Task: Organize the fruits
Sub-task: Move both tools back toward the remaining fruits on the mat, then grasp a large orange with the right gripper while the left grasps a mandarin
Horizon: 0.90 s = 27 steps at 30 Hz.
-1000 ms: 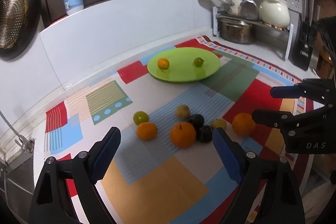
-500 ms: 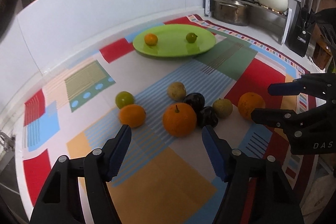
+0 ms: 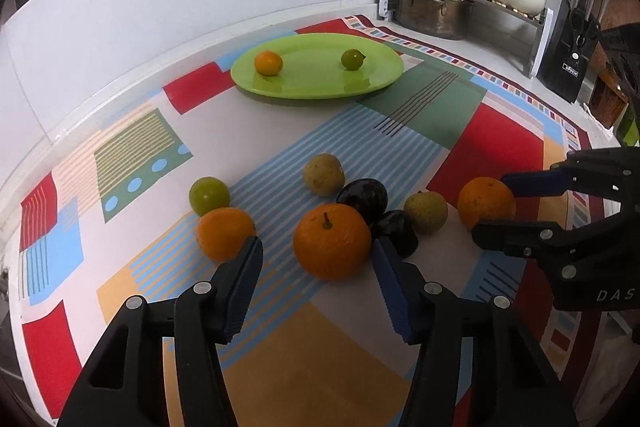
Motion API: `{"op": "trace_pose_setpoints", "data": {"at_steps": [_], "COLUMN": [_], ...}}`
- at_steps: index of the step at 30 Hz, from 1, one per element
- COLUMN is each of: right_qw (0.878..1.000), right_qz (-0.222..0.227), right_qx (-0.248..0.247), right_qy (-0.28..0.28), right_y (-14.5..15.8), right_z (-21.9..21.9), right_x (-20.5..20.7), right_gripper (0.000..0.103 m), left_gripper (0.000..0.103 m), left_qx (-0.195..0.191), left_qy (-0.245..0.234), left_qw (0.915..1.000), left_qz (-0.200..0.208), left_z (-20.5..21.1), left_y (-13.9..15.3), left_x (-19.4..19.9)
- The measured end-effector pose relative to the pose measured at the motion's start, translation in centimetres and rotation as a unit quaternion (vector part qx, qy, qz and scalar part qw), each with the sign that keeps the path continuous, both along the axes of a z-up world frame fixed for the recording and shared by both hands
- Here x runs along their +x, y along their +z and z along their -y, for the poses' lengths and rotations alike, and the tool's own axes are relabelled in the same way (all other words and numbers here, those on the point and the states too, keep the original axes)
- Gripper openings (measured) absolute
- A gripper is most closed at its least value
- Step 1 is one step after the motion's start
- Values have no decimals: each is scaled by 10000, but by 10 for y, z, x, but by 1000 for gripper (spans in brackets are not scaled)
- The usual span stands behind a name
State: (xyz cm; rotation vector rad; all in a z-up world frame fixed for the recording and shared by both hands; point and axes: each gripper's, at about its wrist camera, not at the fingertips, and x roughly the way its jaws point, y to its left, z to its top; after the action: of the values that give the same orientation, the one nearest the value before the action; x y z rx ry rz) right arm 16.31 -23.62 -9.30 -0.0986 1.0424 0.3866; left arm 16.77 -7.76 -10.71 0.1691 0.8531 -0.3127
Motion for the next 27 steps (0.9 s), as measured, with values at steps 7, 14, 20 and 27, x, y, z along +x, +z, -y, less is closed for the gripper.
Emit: {"op": "trace_pose_setpoints", "data": {"at_steps": [7,14,20,27], "right_qw": [9999,9996,9995,9994], "right_qz": [-78,-146,-131,13], "right_qx": [110,250,278,358], "right_qy": [-12,11,32,24], "right_y": [-3,-5,-4,1], "right_z": [2,4,4,8], "right_x": [3,5,5,1], "right_gripper": [50,43,43,42], "left_gripper": [50,41,41,41], "left_qx": [-166,-340,-321,-322], "left_qy": [-9,55,108,267], "left_qw": [9998,9994,9993,9990], "left_qz": [-55,-94,-144,-132], "left_z": [3,5,5,6], "left_y": [-2,-3,-2,7], "left_x": [4,7,5,-3]}}
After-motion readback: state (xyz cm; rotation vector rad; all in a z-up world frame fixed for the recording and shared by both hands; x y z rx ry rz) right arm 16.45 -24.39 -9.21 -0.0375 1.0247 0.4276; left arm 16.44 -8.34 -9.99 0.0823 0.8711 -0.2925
